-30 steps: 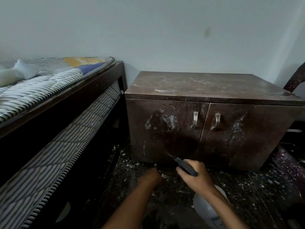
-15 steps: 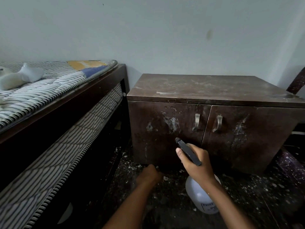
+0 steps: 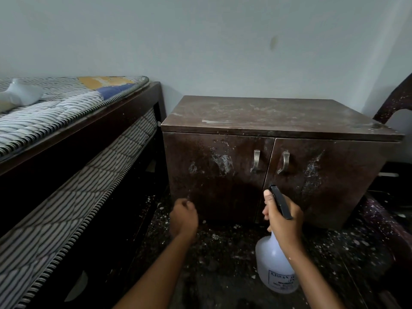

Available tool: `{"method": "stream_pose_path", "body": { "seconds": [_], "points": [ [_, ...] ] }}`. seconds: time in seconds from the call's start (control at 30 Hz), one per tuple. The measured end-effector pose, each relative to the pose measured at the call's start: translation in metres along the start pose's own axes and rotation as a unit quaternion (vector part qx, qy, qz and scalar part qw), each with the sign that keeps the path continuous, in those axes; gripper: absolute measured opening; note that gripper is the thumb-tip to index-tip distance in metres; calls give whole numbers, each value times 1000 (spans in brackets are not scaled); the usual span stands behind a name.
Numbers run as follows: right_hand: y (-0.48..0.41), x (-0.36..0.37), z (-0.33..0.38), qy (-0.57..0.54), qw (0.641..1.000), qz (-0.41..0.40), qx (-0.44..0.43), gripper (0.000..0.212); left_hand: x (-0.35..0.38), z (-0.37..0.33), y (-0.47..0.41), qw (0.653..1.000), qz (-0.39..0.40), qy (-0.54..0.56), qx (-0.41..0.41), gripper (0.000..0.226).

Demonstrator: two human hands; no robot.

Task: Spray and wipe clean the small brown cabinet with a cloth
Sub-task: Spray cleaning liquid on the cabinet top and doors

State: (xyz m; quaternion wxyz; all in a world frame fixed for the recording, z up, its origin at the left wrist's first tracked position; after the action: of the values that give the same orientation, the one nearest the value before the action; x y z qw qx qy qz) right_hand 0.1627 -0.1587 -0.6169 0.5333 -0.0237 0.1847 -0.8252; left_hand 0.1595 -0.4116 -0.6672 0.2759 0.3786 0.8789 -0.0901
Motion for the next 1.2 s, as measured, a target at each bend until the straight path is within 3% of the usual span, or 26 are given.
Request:
{"method": "stream_pose_path", "body": {
  "seconds": [0.1,0.2,0.43,0.6,0.9,1.2],
  "points": [
    [9,16,-14,22,994,102,37,29,-5,13,-7,996,-31,57,-68,30],
    [22,35,-22,76,979,189,20,31,-7,21,-10,991,-51,78,-93,28],
    [49,68,-42,149,961,233,9,43,-5,21,-7,990,-59,95,-91,32],
    [44,43,-53,129,972,190,53,36,3,16,-3,994,-40,80,-69,34],
    [15,-54,-79,123,985,-19,119,47,41,-55,46,983,33,170,63,26],
    [-1,-69,-51,60,996,6,69,31,71,-77,76,971,67,190,126,32]
  ]
}}
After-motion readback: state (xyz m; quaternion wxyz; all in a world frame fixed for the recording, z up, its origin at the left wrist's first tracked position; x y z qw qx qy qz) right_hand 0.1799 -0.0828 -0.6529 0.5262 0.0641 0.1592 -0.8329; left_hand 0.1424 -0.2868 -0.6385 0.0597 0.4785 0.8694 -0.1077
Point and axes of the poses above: each hand's wrist, its own y-axis away from the middle knuckle, its own x-axis out of the palm, z = x × y, the point moved 6 cm from there along -y, towards the middle knuckle, and after that the axes turned 6 degrees about -z, right-handed, at the moved point
